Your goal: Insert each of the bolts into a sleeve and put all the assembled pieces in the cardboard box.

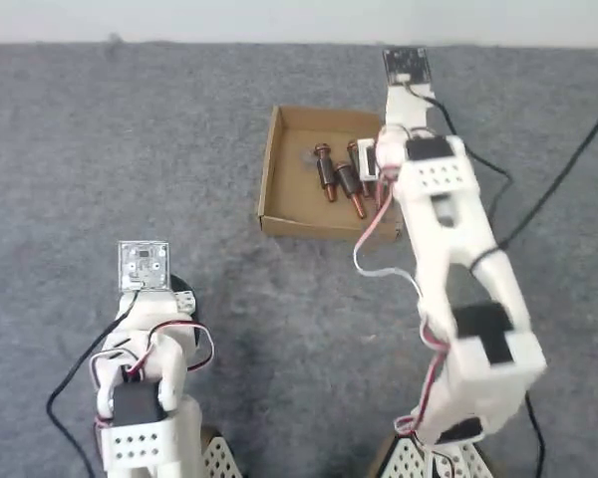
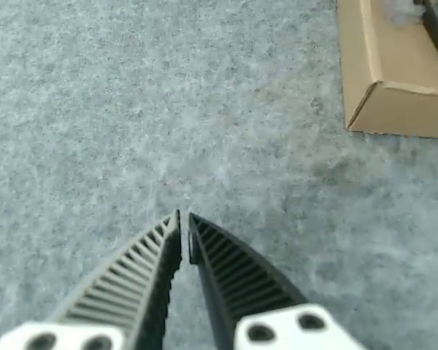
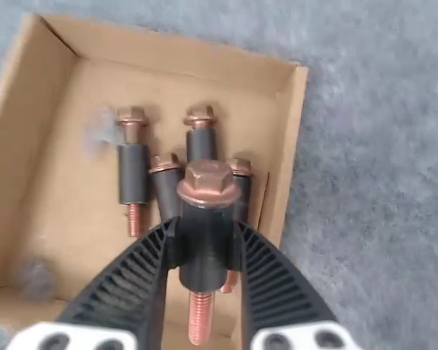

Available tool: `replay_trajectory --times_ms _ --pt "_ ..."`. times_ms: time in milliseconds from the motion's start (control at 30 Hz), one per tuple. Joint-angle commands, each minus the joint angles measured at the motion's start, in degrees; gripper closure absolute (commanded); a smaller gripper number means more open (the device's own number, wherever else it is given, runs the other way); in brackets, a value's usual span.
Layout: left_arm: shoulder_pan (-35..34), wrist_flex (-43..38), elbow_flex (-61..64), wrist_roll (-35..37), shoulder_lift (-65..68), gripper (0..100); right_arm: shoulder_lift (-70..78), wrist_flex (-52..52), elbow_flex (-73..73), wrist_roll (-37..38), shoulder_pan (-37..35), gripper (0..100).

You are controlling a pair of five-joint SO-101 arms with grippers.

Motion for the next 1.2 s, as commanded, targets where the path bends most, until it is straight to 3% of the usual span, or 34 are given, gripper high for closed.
replay_trajectory --times_ms 0,333,567,767,967,1167 --pt "-0.1 -1.6 -0.6 -0.3 -1.0 99 6.1 4.3 -15.5 -0.6 0.5 99.2" --pt "-0.1 -1.6 -0.6 -0.3 -1.0 99 28.2 14.0 -40.0 -0.2 0.4 98.7" --pt "0.1 -1.6 -0.6 -0.3 -1.0 99 36.4 24.4 -55.8 -0.2 0.0 84.2" --pt "0.1 -1.6 -0.6 -0.3 -1.0 99 37.3 32.1 -69.6 -0.6 0.2 99.5" --pt "0.1 -1.7 -0.6 -0.3 -1.0 99 37.7 48.1 -82.9 -0.7 -0.3 99.2" --pt "0.1 -1.7 -0.6 -0.3 -1.0 99 35.3 49.3 -86.1 -0.2 3.5 99.3"
